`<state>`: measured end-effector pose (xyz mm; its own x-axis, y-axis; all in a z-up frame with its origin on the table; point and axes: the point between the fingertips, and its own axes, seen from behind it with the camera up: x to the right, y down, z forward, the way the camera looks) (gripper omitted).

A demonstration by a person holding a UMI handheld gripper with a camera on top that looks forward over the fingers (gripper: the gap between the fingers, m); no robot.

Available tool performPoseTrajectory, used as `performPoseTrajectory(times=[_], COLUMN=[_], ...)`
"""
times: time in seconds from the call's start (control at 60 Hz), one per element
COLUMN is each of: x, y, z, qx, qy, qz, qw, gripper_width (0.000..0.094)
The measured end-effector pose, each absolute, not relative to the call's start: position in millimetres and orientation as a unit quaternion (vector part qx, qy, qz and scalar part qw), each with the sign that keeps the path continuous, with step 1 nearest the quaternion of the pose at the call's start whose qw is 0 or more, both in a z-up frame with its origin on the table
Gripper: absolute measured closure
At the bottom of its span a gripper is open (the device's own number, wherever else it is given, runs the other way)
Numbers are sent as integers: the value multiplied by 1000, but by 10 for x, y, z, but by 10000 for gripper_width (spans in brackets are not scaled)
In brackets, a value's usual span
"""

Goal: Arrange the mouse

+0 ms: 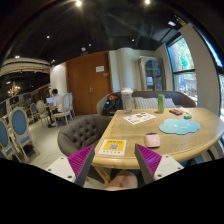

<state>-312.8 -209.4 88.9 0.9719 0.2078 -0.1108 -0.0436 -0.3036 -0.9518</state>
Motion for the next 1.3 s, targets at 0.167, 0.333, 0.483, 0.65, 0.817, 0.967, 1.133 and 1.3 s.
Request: performPoseTrajectory(times=[0.167,0.333,0.483,0.65,0.817,0.967,1.133,1.3], x=[-2962,-2547,-2187,-1826,-1800,-1835,-1799,-1813], y=[-1962,-1698,-1354,-898,-516,-400,-367,-382], z=[778,650,448,175,27,-24,-39,-25], qx=[-800,-799,-800,-802,-804,-799,-784,-780], qy=[-41,-25,-10,6,20,6,8,2], qz=[96,53,24,3,24,7,3,3], qw=[590,598,599,597,594,602,621,626], gripper_width=[100,98,106,109,116,277,412,521])
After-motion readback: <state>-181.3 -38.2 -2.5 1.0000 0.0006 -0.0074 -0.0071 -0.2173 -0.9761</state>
